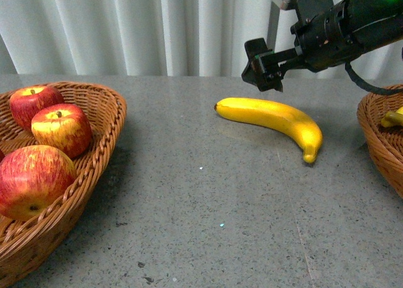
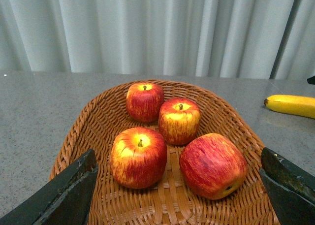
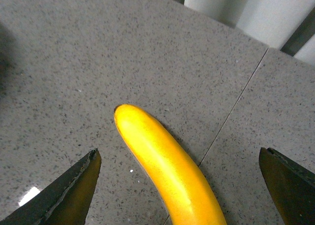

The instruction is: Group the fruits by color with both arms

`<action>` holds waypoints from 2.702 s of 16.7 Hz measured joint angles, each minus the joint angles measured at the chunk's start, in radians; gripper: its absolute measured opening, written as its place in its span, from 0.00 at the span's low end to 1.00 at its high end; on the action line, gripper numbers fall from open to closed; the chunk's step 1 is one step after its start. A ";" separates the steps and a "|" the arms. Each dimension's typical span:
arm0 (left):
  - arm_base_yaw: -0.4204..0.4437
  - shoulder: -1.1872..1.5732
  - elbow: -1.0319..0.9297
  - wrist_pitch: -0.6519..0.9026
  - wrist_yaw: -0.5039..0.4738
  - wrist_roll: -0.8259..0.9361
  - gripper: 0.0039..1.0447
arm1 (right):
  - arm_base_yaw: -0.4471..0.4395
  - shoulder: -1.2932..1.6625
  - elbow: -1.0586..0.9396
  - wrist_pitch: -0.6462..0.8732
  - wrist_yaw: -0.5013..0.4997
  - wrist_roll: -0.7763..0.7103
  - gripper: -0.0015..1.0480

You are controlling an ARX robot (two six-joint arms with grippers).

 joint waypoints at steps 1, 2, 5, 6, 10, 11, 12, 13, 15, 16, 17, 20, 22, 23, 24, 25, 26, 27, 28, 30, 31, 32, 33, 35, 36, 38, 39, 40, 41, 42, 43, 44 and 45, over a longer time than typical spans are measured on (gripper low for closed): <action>0.000 0.000 0.000 0.000 0.000 0.000 0.94 | 0.000 0.027 0.024 -0.024 0.001 -0.011 0.94; 0.000 0.000 0.000 0.000 0.000 0.000 0.94 | 0.000 0.046 0.043 -0.050 0.000 -0.018 0.94; 0.000 0.000 0.000 0.000 0.000 0.000 0.94 | 0.000 0.104 0.085 -0.134 0.000 -0.070 0.94; 0.000 0.000 0.000 0.000 0.000 0.000 0.94 | -0.001 0.124 0.106 -0.154 0.006 -0.089 0.94; 0.000 0.000 0.000 0.000 0.000 0.000 0.94 | -0.012 0.196 0.194 -0.280 0.080 -0.177 0.94; 0.000 0.000 0.000 0.000 0.000 0.000 0.94 | -0.012 0.201 0.208 -0.301 0.085 -0.181 0.90; 0.000 0.000 0.000 0.000 0.000 0.000 0.94 | -0.012 0.201 0.209 -0.309 0.085 -0.182 0.82; 0.000 0.000 0.000 0.000 0.000 0.000 0.94 | -0.007 0.201 0.209 -0.312 0.084 -0.183 0.73; 0.000 0.000 0.000 0.000 0.000 0.000 0.94 | 0.000 0.201 0.210 -0.307 0.069 -0.177 0.54; 0.000 0.000 0.000 0.000 0.000 0.000 0.94 | 0.000 0.201 0.210 -0.301 0.047 -0.165 0.45; 0.000 0.000 0.000 0.000 0.000 0.000 0.94 | -0.001 0.201 0.210 -0.276 0.014 -0.133 0.37; 0.000 0.000 0.000 0.000 0.000 0.000 0.94 | -0.019 0.165 0.196 -0.171 -0.090 -0.026 0.36; 0.000 0.000 0.000 0.000 0.000 0.000 0.94 | -0.049 0.086 0.144 -0.054 -0.175 0.058 0.36; 0.000 0.000 0.000 0.000 0.000 0.000 0.94 | -0.074 0.035 0.111 0.010 -0.214 0.114 0.36; 0.000 0.000 0.000 0.000 0.000 0.000 0.94 | -0.096 -0.008 0.080 0.058 -0.240 0.153 0.36; 0.000 0.000 0.000 0.000 0.000 0.000 0.94 | -0.150 -0.093 0.014 0.126 -0.259 0.220 0.36; 0.000 0.000 0.000 0.000 0.000 0.000 0.94 | -0.187 -0.140 -0.031 0.151 -0.267 0.253 0.36; 0.000 0.000 0.000 0.000 0.000 0.000 0.94 | -0.258 -0.217 -0.129 0.165 -0.273 0.283 0.36; 0.000 0.000 0.000 0.000 0.000 0.000 0.94 | -0.307 -0.261 -0.199 0.152 -0.276 0.288 0.36; 0.000 0.000 0.000 0.000 0.000 0.000 0.94 | -0.405 -0.354 -0.322 0.085 -0.271 0.264 0.36; 0.000 0.000 0.000 0.000 0.000 0.000 0.94 | -0.473 -0.423 -0.392 0.045 -0.265 0.210 0.36; 0.000 0.000 0.000 0.000 0.000 0.000 0.94 | -0.509 -0.460 -0.425 0.018 -0.249 0.154 0.36; 0.000 0.000 0.000 0.000 0.000 0.000 0.94 | -0.552 -0.481 -0.458 -0.018 -0.233 0.074 0.36; 0.000 0.000 0.000 0.000 0.000 0.000 0.94 | -0.587 -0.482 -0.516 -0.085 -0.201 -0.038 0.36; 0.000 0.000 0.000 0.000 0.000 0.000 0.94 | -0.588 -0.489 -0.547 -0.120 -0.199 -0.079 0.36; 0.000 0.000 0.000 0.000 0.000 0.000 0.94 | -0.573 -0.508 -0.573 -0.127 -0.182 -0.127 0.51; 0.000 0.000 0.000 0.000 0.000 0.000 0.94 | -0.559 -0.529 -0.573 -0.124 -0.179 -0.132 0.64; 0.000 0.000 0.000 0.000 0.000 0.000 0.94 | -0.545 -0.547 -0.573 -0.122 -0.179 -0.133 0.74; 0.000 0.000 0.000 0.000 0.000 0.000 0.94 | -0.533 -0.558 -0.569 -0.111 -0.175 -0.132 0.86; 0.000 0.000 0.000 0.000 0.000 0.000 0.94 | -0.517 -0.563 -0.561 -0.090 -0.177 -0.109 0.96; 0.000 0.000 0.000 0.000 0.000 0.000 0.94 | -0.496 -0.588 -0.556 -0.052 -0.206 -0.051 0.93; 0.000 0.000 0.000 0.000 0.000 0.000 0.94 | -0.486 -0.622 -0.555 -0.010 -0.240 0.000 0.94; 0.000 0.000 0.000 0.000 0.000 0.000 0.94 | -0.474 -0.668 -0.550 0.042 -0.266 0.064 0.94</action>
